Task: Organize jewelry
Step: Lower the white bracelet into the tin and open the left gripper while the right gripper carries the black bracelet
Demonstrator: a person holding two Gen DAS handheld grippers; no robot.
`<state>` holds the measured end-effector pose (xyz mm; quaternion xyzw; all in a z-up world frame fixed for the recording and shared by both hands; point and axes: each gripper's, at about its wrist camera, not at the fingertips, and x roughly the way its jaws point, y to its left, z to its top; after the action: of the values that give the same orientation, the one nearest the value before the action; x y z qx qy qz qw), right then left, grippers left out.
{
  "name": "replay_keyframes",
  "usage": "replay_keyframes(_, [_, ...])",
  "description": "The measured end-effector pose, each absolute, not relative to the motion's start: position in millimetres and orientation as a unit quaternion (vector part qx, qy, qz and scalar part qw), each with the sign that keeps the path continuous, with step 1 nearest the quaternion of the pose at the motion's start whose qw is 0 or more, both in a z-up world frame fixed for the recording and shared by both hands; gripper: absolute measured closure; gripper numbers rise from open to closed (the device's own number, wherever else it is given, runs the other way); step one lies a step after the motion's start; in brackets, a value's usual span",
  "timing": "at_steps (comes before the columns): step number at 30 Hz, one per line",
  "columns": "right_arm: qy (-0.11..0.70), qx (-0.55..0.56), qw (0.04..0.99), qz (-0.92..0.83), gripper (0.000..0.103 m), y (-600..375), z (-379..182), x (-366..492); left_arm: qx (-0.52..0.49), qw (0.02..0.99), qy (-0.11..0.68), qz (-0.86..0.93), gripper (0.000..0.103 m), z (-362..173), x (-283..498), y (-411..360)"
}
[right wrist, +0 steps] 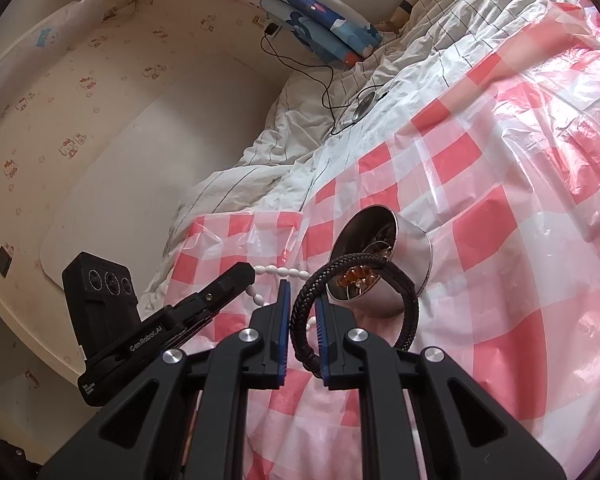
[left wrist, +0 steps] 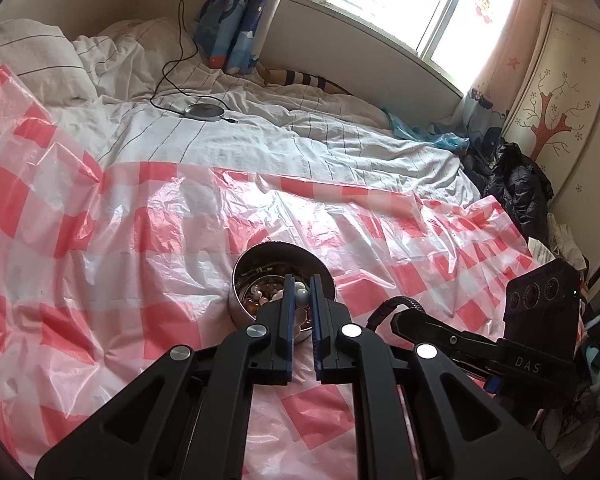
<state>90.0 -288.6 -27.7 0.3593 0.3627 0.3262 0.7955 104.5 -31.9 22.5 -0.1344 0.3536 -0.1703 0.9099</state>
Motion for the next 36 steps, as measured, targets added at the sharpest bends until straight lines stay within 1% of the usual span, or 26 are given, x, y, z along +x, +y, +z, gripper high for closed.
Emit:
replay_keyframes(3, [0.361,0.354,0.800,0.322,0.088,-289.6,-25.7,89.8,-0.136,0.910,0.353,-0.167,0.096,21.6,105.9,-31.3])
replay_keyframes(7, [0.363,0.348,0.801,0.324,0.084,-287.2,-24.6,91.5,-0.142,0.912,0.349,-0.165,0.096,20.8,108.0,-32.0])
replay_keyframes(20, [0.352,0.345,0.807,0.326,0.082,-287.3,-19.2,95.6,-0.193,0.911,0.317,-0.179,0.096,22.5,120.8,-25.1])
replay_keyframes(24, [0.350,0.339,0.810,0.326,0.080,-286.2,-16.0,95.9,-0.194,0.911,0.317,-0.181,0.096,20.8,123.5,-31.2])
replay_keyframes(36, [0.343,0.340,0.814,0.322,0.079,-289.7,-14.5,106.7,-0.194,0.909,0.314,-0.193,0.096,19.5,128.6,-47.3])
